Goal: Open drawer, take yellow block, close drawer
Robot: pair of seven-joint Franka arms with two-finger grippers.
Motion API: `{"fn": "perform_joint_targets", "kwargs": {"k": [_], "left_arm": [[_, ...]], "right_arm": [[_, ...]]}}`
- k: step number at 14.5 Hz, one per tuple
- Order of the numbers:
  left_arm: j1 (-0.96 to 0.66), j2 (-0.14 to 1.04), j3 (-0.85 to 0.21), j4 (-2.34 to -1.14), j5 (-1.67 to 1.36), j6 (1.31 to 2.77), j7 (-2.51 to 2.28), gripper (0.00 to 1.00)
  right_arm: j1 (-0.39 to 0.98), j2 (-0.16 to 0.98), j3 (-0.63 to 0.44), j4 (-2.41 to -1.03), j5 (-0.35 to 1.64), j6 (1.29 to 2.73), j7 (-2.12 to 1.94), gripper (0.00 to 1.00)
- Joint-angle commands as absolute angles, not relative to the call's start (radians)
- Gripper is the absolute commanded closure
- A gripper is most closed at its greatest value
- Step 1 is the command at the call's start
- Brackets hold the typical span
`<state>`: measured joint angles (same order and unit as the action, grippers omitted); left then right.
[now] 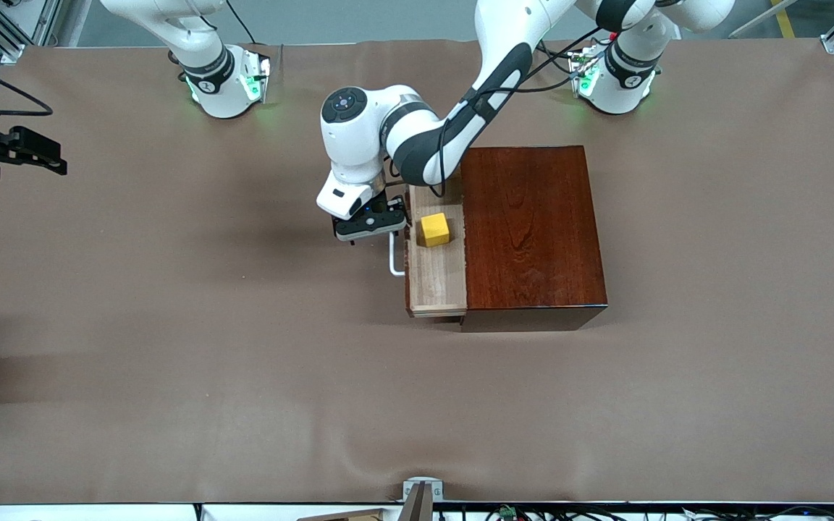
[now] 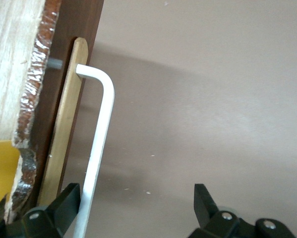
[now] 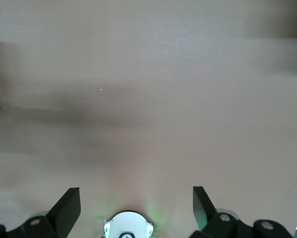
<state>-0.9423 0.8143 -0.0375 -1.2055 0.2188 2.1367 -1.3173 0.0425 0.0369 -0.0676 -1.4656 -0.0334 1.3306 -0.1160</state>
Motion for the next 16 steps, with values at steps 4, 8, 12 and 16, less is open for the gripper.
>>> {"fn": "perform_joint_targets", "kwargs": {"k": [4, 8, 12, 16], "left_arm": [[-0.966, 0.844, -0.043, -1.164, 0.180, 2.267, -1.362, 0.00], [-0.969, 0.845, -0.044, -1.164, 0.178, 2.292, -1.362, 0.00], [-0.974, 0.822, -0.046, -1.164, 0.176, 2.263, -1.364, 0.00], [-0.959, 0.737, -0.038, -1.164, 0.178, 2.151, -1.352, 0.00]], "right_arm": [[0.037, 0.055, -0.064, -1.454, -0.035, 1.331, -0.120, 0.00], [0.029, 0.061, -0.063, -1.453, -0.029, 1.333, -0.124, 0.00], [0.038, 0.063, -0.063, -1.448, -0.029, 1.333, -0.120, 0.00], [0.037, 0.063, -0.064, -1.448, -0.026, 1.335, -0.118, 0.00]]}}
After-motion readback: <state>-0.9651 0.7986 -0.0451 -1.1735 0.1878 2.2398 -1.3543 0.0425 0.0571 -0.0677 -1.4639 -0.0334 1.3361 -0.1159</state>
